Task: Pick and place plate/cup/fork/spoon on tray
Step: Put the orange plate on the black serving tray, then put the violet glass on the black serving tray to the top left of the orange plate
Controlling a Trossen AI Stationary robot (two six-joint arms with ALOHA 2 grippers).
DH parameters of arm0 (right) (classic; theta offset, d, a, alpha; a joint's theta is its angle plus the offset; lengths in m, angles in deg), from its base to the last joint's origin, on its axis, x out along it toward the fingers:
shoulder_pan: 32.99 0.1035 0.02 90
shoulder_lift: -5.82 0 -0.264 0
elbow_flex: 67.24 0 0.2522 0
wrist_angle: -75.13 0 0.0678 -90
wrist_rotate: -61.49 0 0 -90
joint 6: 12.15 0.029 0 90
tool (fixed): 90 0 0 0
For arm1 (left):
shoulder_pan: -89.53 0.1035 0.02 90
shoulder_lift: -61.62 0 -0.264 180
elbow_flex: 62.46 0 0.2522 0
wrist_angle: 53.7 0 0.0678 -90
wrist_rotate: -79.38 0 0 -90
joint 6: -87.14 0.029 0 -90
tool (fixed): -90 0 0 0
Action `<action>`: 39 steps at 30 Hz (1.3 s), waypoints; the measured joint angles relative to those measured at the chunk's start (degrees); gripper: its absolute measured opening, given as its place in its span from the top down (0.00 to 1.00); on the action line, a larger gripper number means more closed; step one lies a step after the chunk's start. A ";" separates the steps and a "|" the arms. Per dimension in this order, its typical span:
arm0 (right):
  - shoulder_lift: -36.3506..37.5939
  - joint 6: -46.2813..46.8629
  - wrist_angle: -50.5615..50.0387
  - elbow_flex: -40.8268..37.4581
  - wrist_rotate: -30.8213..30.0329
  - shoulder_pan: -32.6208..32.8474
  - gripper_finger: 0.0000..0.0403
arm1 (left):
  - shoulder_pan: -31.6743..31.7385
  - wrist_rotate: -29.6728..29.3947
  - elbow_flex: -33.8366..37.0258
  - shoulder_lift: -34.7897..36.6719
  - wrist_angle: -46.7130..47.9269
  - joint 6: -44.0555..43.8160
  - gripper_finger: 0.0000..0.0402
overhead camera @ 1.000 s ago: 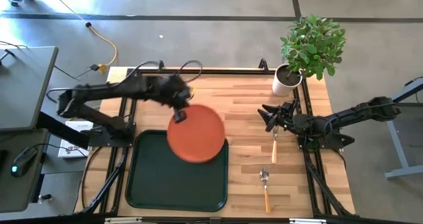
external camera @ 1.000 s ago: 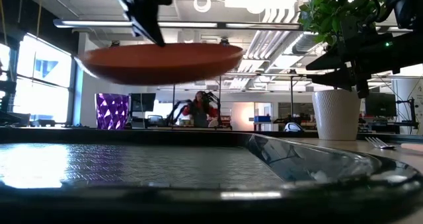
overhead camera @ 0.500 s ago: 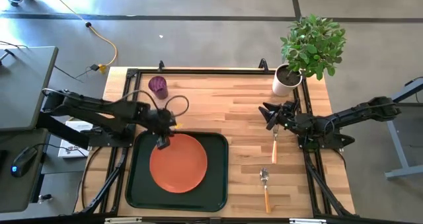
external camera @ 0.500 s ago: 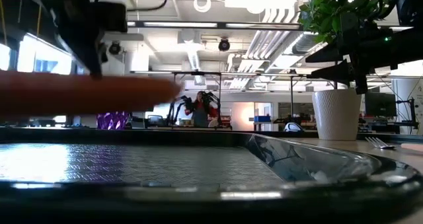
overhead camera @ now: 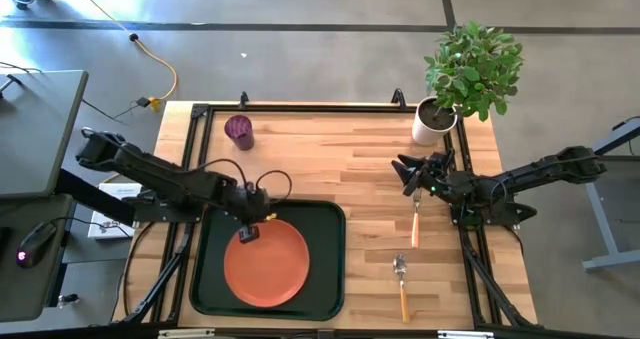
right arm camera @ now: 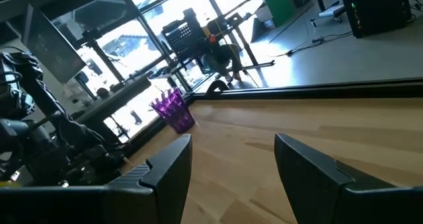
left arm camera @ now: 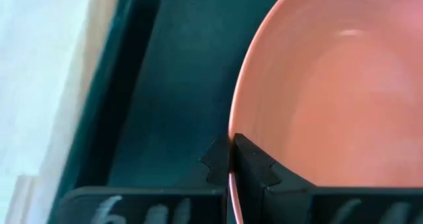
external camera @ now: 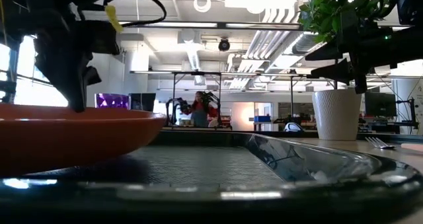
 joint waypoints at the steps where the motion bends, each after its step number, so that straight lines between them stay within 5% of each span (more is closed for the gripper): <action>1: 0.02 0.02 0.02 0.00 0.00 0.00 0.49 | -0.35 -0.03 0.00 -0.87 -0.09 0.03 1.00; 21: 0.01 -4.43 3.84 0.02 0.68 0.02 0.49 | -0.97 -2.22 -0.07 -5.86 -5.18 1.54 0.97; 29: -0.25 -7.46 3.25 1.16 1.95 1.69 0.49 | -0.97 -7.94 -2.36 -5.86 -2.44 0.91 0.92; 39: -16.43 -16.66 -1.06 14.14 -3.46 5.79 0.50 | -0.97 -21.27 -12.49 -4.56 6.97 5.07 0.82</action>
